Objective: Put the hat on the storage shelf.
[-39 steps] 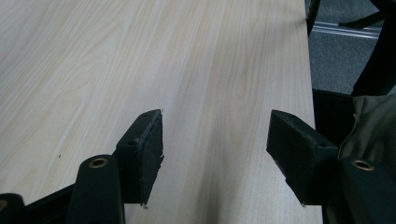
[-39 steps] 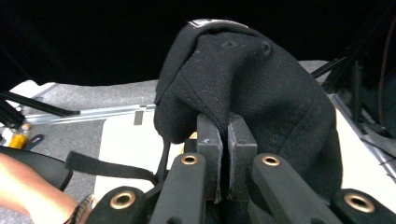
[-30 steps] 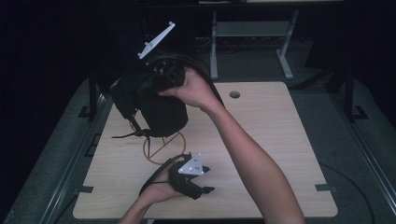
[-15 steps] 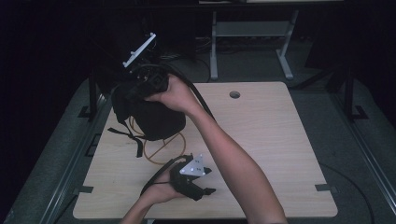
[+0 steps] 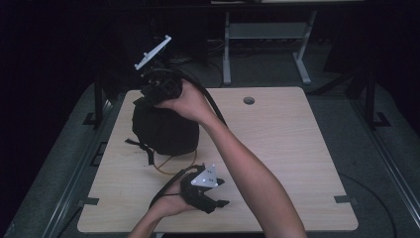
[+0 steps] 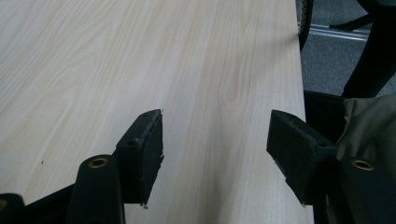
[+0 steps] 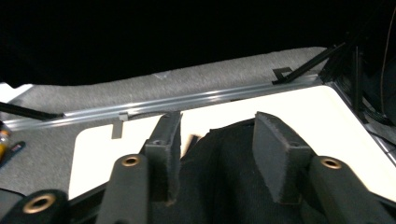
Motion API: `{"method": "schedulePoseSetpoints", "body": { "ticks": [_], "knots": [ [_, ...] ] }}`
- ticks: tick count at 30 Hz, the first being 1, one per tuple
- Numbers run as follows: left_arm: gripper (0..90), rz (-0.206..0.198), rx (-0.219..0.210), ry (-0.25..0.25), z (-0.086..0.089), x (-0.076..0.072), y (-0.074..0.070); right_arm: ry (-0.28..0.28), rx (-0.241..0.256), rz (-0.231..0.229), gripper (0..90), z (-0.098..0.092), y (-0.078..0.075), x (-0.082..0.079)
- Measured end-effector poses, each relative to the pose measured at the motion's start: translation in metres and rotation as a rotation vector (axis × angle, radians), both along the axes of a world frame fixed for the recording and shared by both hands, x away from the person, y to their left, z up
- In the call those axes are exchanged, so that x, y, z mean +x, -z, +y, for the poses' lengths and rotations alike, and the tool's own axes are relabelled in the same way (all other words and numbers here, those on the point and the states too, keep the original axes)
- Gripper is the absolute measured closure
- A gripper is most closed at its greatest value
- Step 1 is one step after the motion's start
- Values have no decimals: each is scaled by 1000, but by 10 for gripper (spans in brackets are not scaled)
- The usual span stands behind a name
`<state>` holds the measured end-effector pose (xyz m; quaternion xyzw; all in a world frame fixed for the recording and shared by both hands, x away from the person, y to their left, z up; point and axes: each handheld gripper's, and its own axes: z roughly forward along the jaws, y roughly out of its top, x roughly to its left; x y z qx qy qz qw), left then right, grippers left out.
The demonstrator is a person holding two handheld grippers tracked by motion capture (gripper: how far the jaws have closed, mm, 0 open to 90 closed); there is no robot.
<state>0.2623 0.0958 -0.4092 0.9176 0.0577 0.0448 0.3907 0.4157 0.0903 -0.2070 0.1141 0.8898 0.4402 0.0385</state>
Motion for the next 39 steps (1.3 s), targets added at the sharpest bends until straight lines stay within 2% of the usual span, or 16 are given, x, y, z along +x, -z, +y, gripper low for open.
{"method": "schedulePoseSetpoints", "body": {
  "ticks": [3, 5, 9, 16, 19, 20, 21, 29, 35, 37, 39],
  "knots": [
    [356, 6, -5, -8, 1, 0, -1, -4, 30, 35, 465, -10, 1, 0],
    [353, 17, -27, -29, 2, 0, 0, 8, 31, 39, 440, -18, 1, -1],
    [344, 26, -22, -50, 5, 2, 1, 19, 65, 54, 412, -36, 4, -3],
    [328, 50, -50, -83, 5, 4, 4, 39, 93, 77, 344, -64, 7, -4],
    [316, 53, -47, -91, 5, 5, 6, 42, 98, 67, 321, -74, 8, -4],
    [313, 41, -26, -77, 6, 6, 5, 45, 99, 67, 314, -78, 9, -5],
    [313, 48, -39, -85, 5, 6, 6, 49, 97, 73, 306, -80, 9, -5],
    [307, 58, -55, -96, 8, 7, 5, 77, 102, 80, 275, -104, 13, -11],
    [301, 65, -69, -106, 10, 7, 5, 87, 104, 72, 264, -116, 15, -13],
    [301, 64, -67, -102, 11, 8, 4, 94, 104, 81, 262, -119, 15, -14],
    [301, 78, -81, -112, 10, 7, 4, 92, 105, 74, 253, -122, 16, -15]
  ]
}}
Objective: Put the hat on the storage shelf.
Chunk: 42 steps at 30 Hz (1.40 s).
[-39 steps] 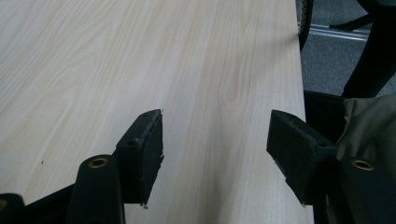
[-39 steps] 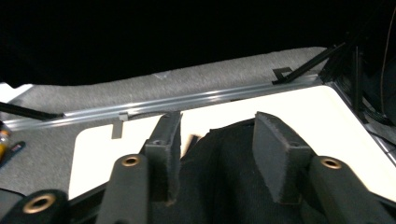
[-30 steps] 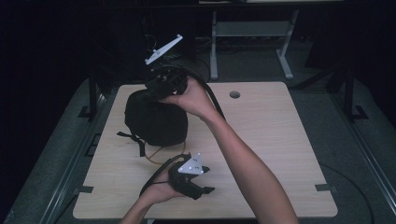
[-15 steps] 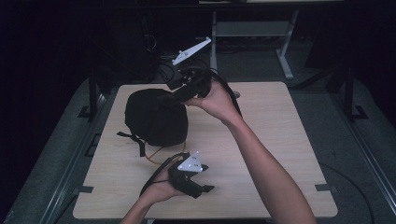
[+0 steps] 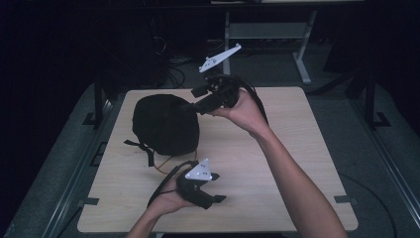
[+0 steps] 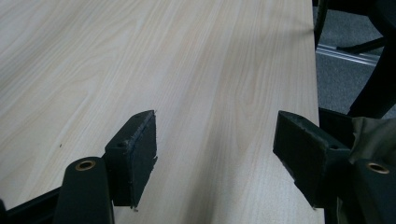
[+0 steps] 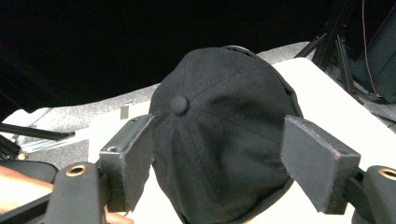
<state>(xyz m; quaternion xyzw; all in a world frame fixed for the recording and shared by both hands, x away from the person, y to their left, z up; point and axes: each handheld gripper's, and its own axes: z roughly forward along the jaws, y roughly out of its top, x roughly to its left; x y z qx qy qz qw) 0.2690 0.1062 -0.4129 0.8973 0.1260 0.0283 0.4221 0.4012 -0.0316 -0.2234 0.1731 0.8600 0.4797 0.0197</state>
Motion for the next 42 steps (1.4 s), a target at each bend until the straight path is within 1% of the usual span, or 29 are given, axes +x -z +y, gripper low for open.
{"method": "schedulePoseSetpoints", "body": {
  "ticks": [1, 4, 8, 14, 16, 19, 20, 24, 26, 31, 32, 33, 36, 40, 41, 42],
  "knots": [
    [300, 6, -9, -5, 0, -1, 0, 5, 0, 3, 246, -2, 0, -1],
    [300, 6, -20, -3, 0, -1, -2, 13, -2, -4, 245, -8, 2, -2],
    [300, 8, -26, -3, 1, 0, -3, 20, -1, 0, 242, -15, 4, -3],
    [298, 8, -23, -3, 1, 0, -3, 30, 0, 14, 220, -25, 8, -6],
    [297, 7, -21, -2, 1, 1, -3, 29, -4, 7, 218, -28, 8, -7],
    [296, 10, -16, -1, 1, 0, -2, 44, -2, 10, 210, -35, 9, -9],
    [296, 10, -14, -1, 1, 0, -2, 46, -2, 4, 208, -37, 9, -10],
    [294, 9, -21, -3, 1, 1, -2, 66, -1, 9, 193, -46, 8, -13],
    [290, 8, -19, -5, 1, 1, -2, 69, 0, 1, 190, -50, 8, -14],
    [285, 14, -27, -14, 2, 1, -3, 82, -7, 5, 177, -57, 9, -17],
    [285, 18, -29, -15, 2, 1, -3, 80, -9, -7, 174, -59, 10, -17],
    [285, 20, -30, -14, 2, 1, -2, 87, -8, 4, 173, -60, 9, -18],
    [285, 20, -27, -17, 2, 1, -2, 97, -1, 13, 173, -63, 11, -20],
    [285, 25, -24, -14, 1, 1, 0, 104, 0, 19, 173, -68, 14, -21],
    [284, 25, -24, -15, 1, 1, -1, 102, -3, 11, 171, -70, 15, -20],
    [284, 26, -26, -17, 1, 1, -1, 105, -4, 13, 170, -72, 15, -21]
  ]
}}
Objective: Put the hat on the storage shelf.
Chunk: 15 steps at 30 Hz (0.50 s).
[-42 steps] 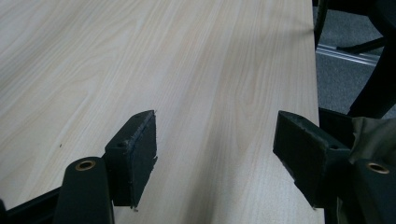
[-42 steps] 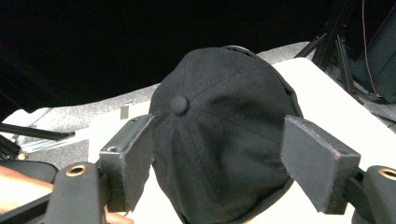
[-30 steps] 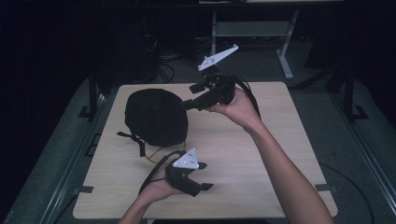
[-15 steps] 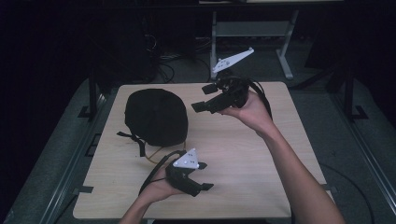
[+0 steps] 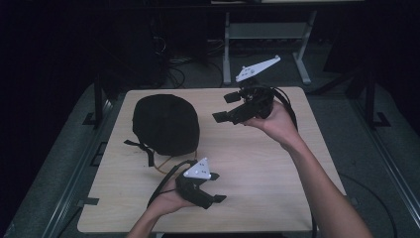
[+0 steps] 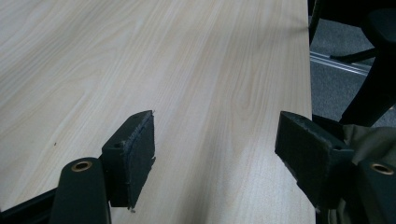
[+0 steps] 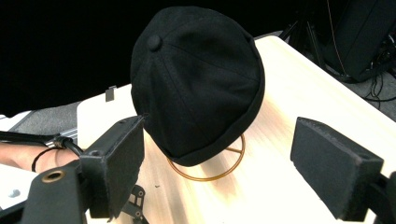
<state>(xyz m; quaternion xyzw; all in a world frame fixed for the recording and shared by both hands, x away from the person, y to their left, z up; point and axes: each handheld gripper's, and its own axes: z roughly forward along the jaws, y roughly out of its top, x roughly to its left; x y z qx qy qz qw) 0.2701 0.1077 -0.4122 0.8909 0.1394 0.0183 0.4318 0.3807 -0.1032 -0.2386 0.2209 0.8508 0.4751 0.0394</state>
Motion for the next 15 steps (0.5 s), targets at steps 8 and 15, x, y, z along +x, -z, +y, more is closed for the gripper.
{"method": "schedulePoseSetpoints", "body": {
  "ticks": [8, 15],
  "knots": [
    [284, -2, -4, -5, 2, 1, -1, 15, 6, 2, 170, -13, 4, -5],
    [283, -1, -3, -5, 2, 1, 0, 36, 7, -4, 170, -29, 8, -8]
  ]
}}
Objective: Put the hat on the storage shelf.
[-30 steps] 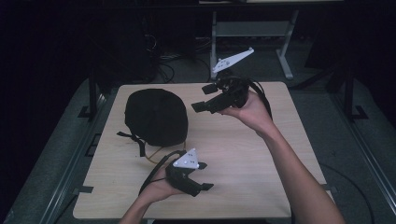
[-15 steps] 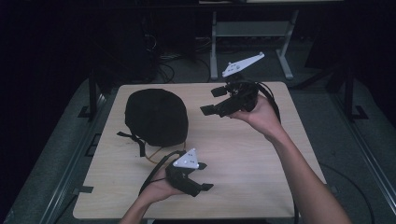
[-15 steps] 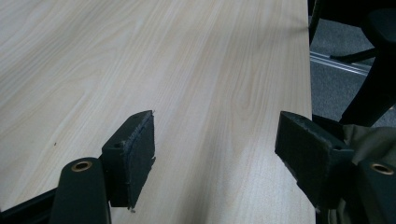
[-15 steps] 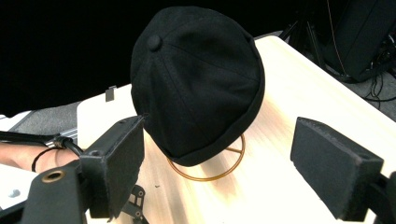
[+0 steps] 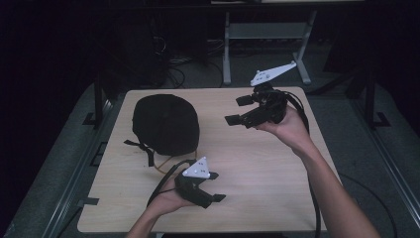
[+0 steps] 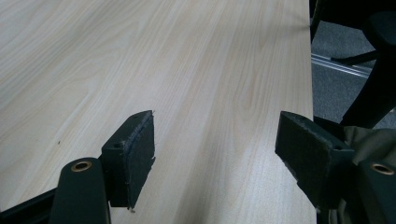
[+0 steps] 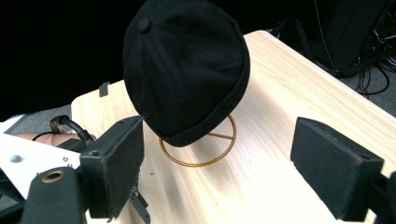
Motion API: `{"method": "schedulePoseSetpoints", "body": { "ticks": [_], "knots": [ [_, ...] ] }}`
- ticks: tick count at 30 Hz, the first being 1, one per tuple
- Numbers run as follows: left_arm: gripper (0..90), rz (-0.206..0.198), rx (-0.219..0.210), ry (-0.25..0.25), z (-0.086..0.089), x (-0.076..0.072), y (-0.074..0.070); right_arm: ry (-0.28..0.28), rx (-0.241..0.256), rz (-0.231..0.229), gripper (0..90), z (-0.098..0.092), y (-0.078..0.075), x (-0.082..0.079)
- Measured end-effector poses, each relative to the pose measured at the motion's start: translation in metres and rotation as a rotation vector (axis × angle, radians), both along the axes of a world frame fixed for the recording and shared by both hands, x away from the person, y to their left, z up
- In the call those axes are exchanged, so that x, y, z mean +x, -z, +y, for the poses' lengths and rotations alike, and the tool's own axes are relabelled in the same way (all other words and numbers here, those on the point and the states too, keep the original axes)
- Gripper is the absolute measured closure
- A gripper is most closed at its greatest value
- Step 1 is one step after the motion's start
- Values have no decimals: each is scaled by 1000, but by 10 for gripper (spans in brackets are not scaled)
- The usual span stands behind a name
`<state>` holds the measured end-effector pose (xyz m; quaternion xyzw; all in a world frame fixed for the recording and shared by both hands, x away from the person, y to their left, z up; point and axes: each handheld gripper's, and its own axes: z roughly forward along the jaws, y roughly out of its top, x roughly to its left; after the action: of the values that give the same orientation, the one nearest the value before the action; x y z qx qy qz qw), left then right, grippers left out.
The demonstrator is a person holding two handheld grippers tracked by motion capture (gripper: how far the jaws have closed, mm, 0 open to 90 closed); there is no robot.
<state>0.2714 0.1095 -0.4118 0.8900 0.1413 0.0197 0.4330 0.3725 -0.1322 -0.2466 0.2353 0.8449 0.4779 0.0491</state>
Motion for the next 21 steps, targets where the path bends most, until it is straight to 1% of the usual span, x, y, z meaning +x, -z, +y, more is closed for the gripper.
{"method": "schedulePoseSetpoints", "body": {
  "ticks": [3, 8, 11, 16, 21],
  "knots": [
    [283, 1, 1, -1, 0, 0, 0, 8, 7, 3, 170, -6, 2, -2],
    [281, -1, 0, -6, 1, 0, 0, 23, 6, 8, 168, -14, 5, -5],
    [281, -2, -1, -11, 1, 1, 0, 31, 3, 3, 166, -20, 7, -7],
    [275, -1, 2, -12, 1, 1, 1, 54, 9, 9, 162, -32, 12, -11],
    [272, 0, 4, -15, 1, 1, 1, 71, 3, 15, 160, -42, 17, -13]
  ]
}}
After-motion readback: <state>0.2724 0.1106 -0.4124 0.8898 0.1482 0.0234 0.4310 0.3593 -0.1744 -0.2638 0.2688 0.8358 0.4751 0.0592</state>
